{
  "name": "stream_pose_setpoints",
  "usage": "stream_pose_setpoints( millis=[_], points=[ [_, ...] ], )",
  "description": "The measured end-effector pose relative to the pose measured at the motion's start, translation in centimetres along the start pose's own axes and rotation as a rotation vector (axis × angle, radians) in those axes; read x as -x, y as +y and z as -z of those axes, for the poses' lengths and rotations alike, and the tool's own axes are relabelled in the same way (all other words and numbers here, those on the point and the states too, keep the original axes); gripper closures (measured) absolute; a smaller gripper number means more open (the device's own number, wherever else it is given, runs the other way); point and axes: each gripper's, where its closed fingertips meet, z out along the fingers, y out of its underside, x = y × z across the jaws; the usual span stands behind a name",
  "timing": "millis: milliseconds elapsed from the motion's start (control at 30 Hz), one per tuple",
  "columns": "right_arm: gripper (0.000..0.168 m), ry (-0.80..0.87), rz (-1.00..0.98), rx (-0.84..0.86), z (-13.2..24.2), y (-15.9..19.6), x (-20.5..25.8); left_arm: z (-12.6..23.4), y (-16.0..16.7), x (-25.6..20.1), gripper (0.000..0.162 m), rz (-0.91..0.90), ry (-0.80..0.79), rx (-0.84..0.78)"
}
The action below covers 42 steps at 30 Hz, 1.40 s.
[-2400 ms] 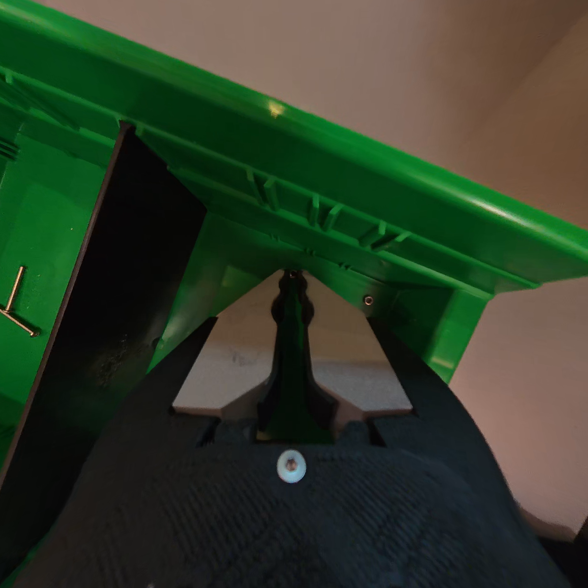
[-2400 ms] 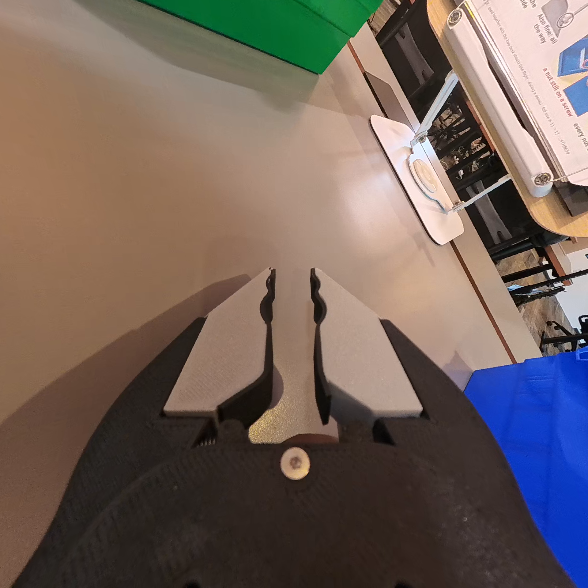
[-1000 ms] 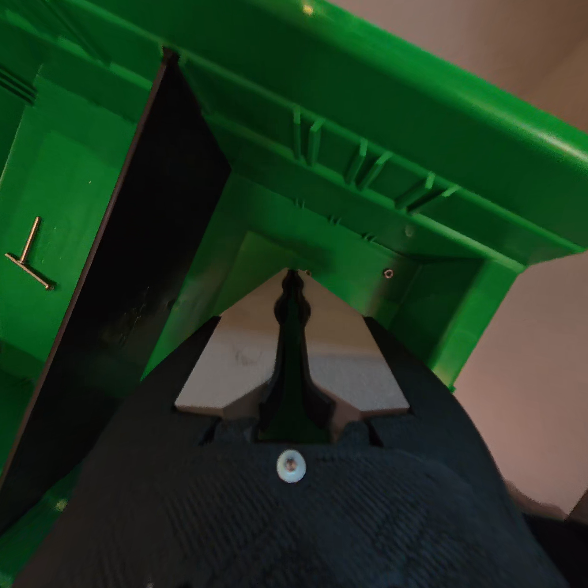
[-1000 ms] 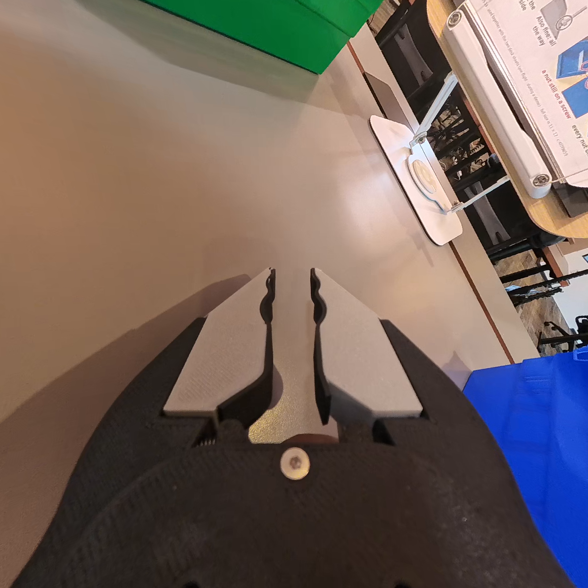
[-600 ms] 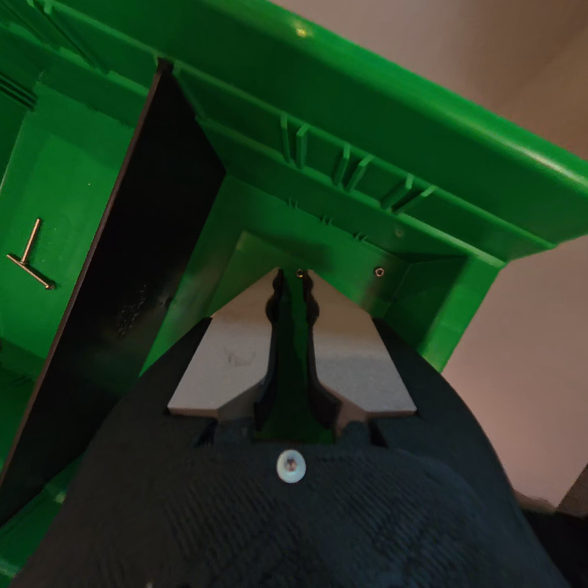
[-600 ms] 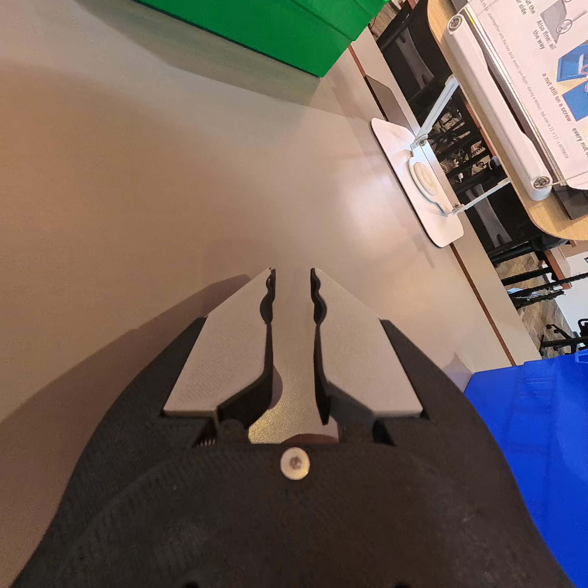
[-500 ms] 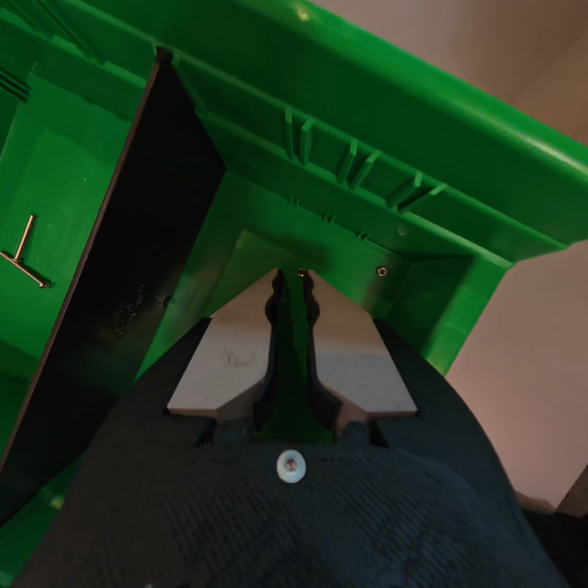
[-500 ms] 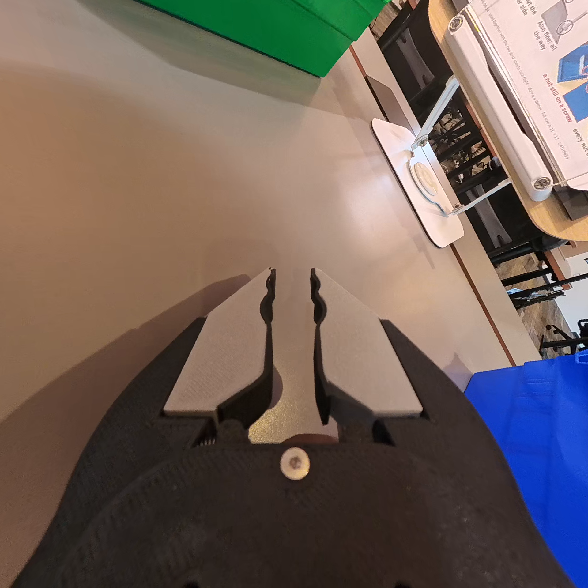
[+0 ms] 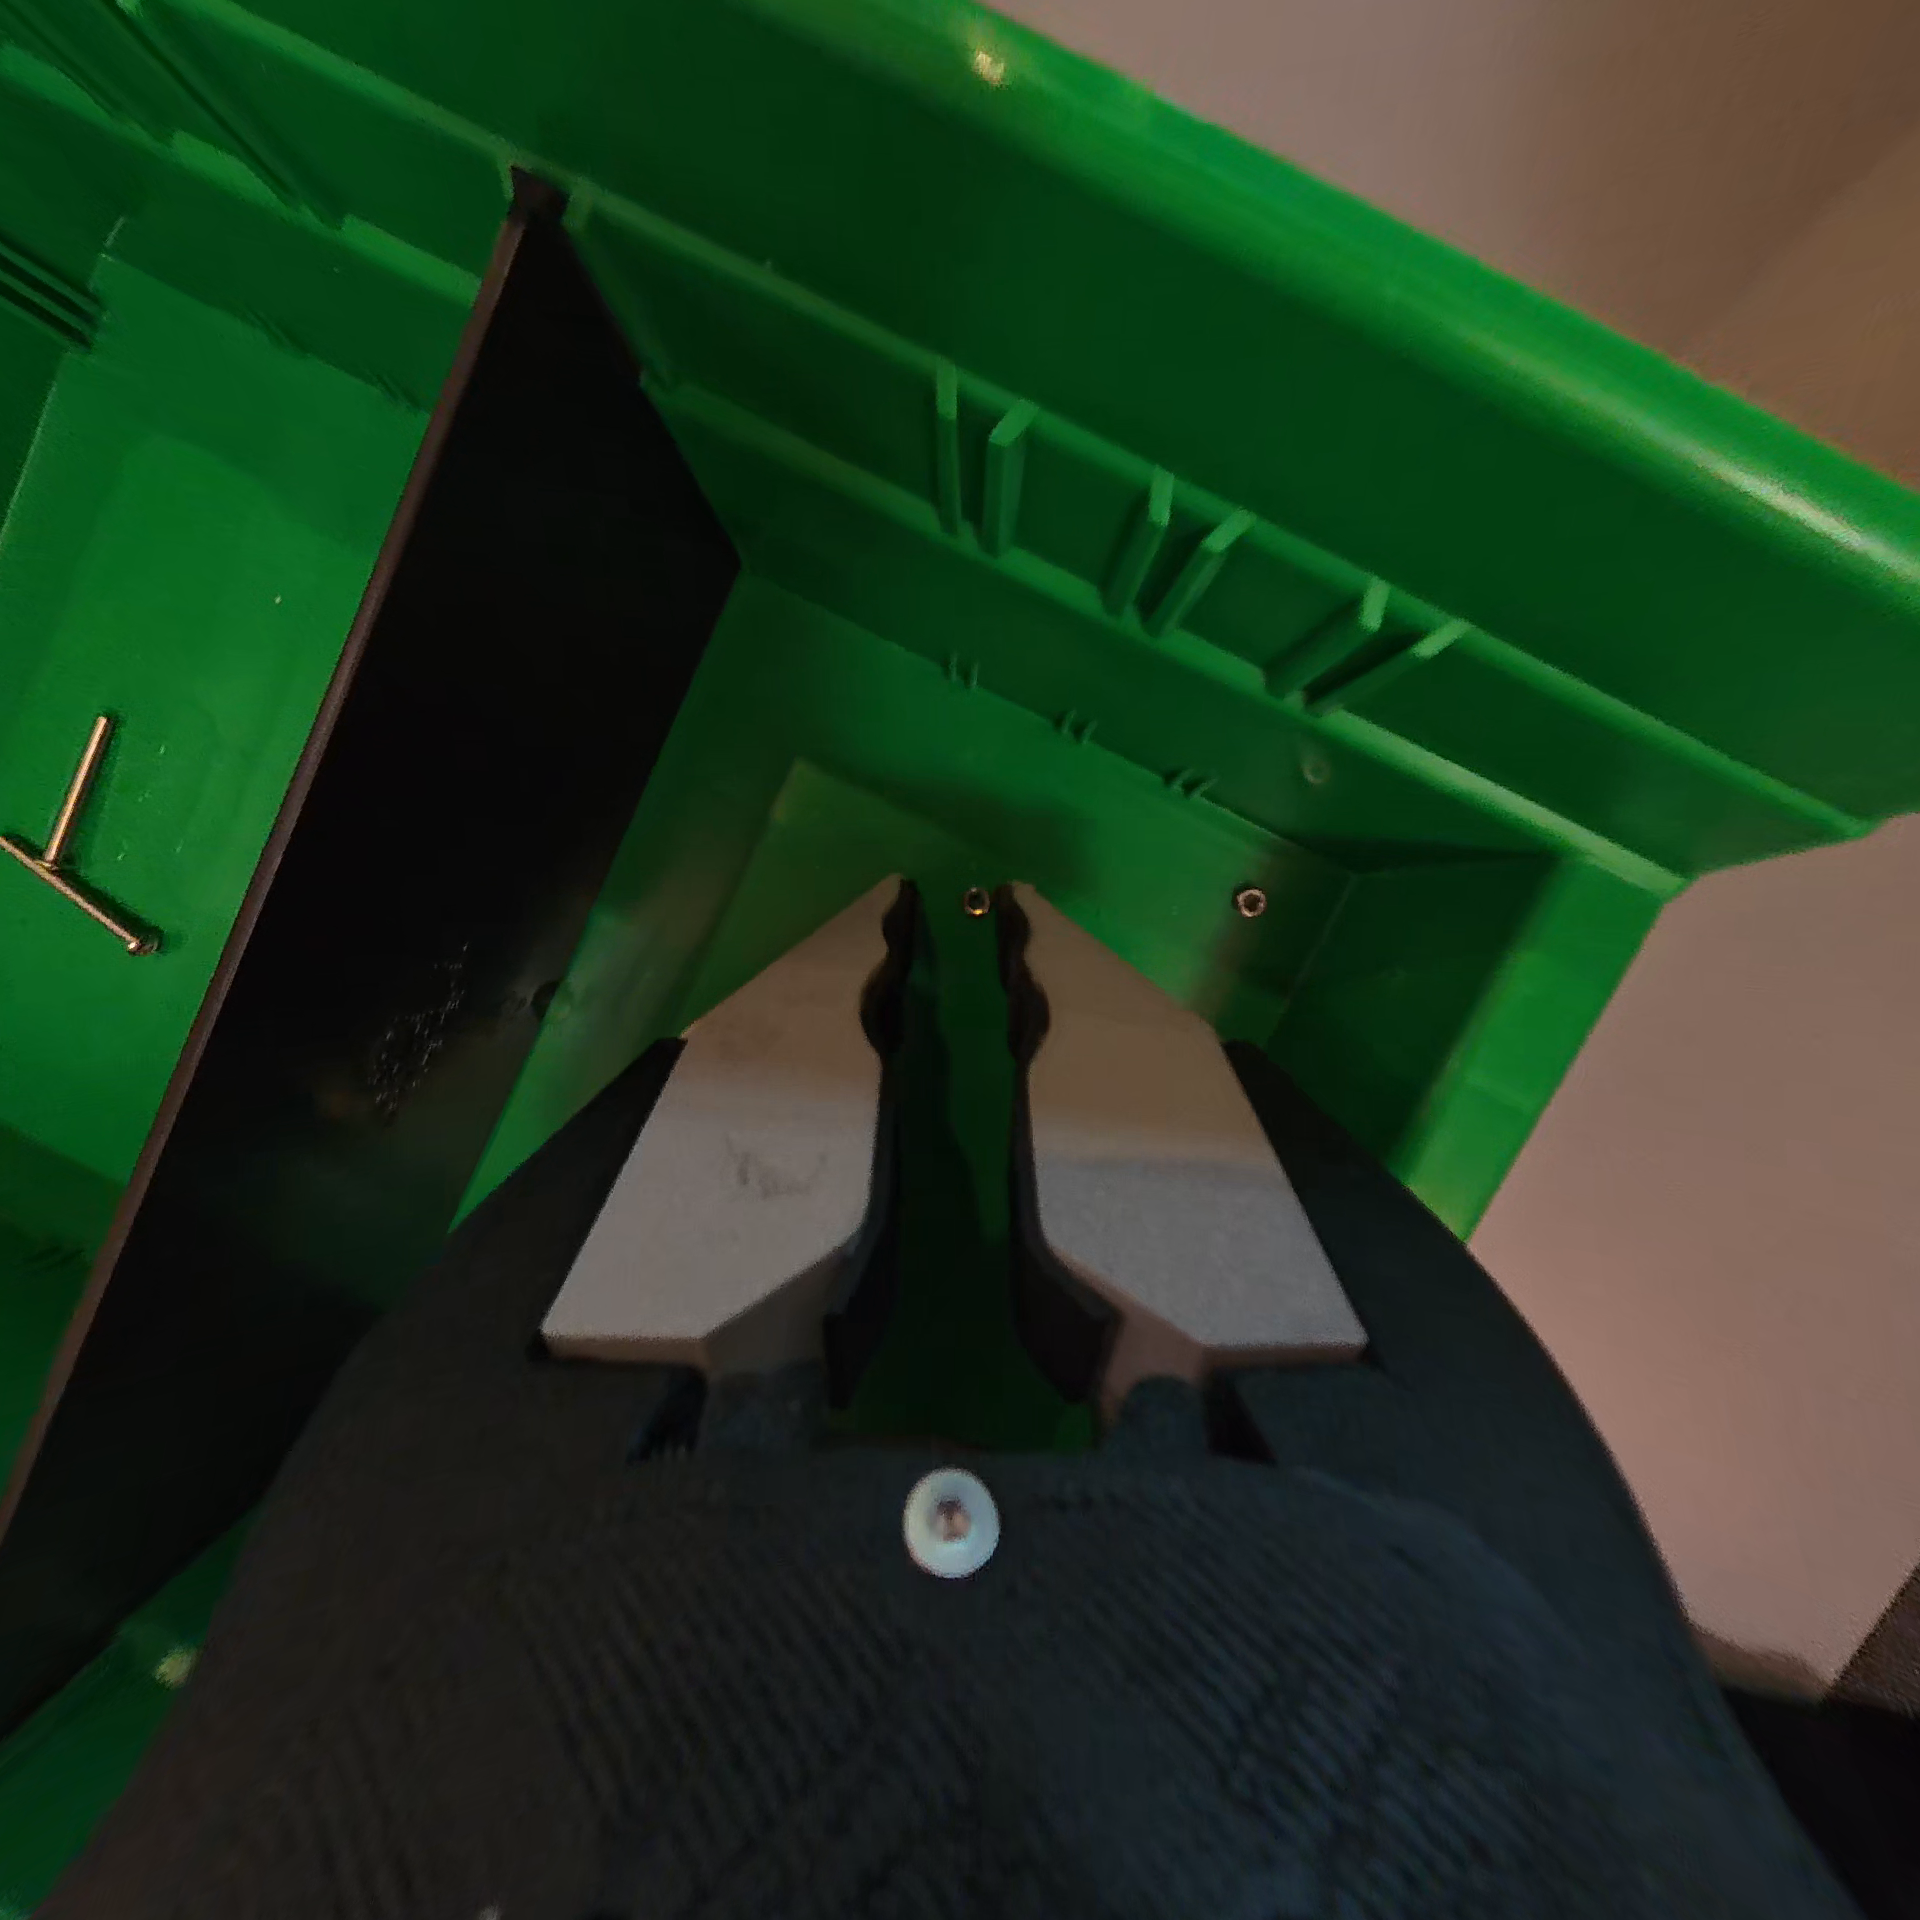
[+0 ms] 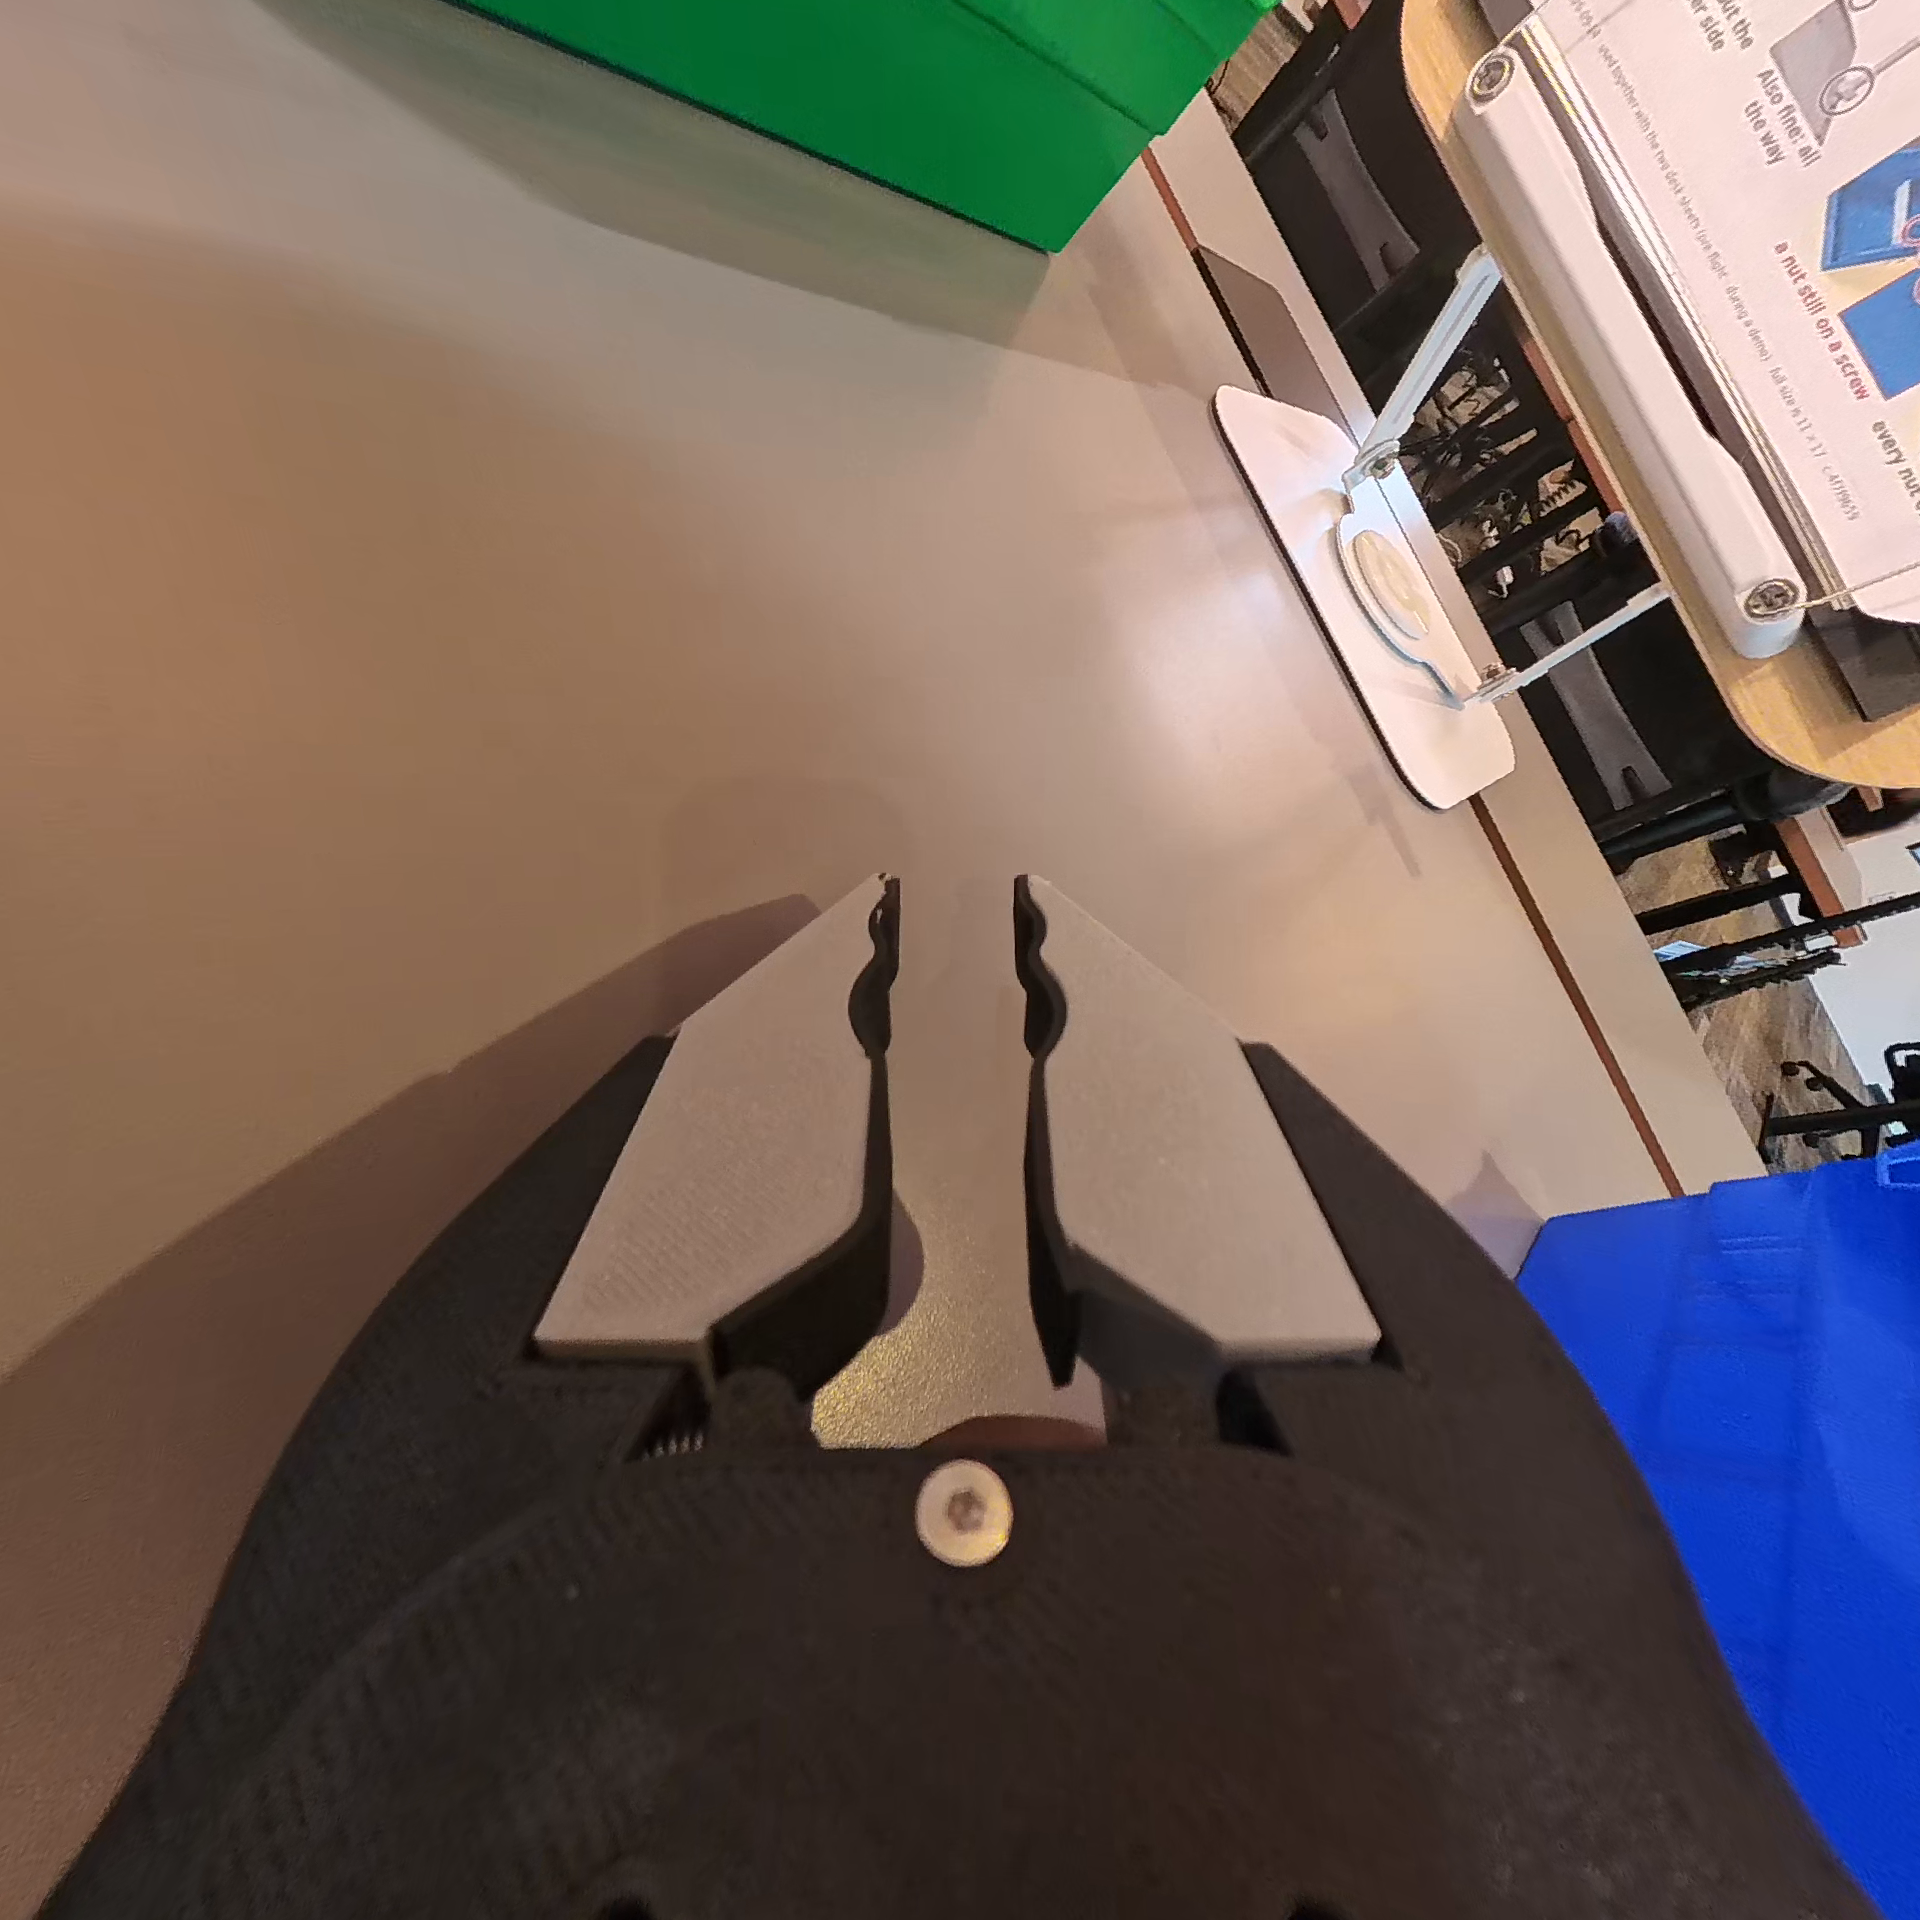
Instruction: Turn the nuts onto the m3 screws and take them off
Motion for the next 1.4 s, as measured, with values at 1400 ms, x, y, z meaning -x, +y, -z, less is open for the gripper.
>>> stream_pose_setpoints(
  millis=[1400],
  points=[
    [0.149,-0.004,-0.001,0.003,0.0,0.0,0.1,1.0,-1.1,0.8,0.162,0.006,-0.042,-0.062]
  ],
)
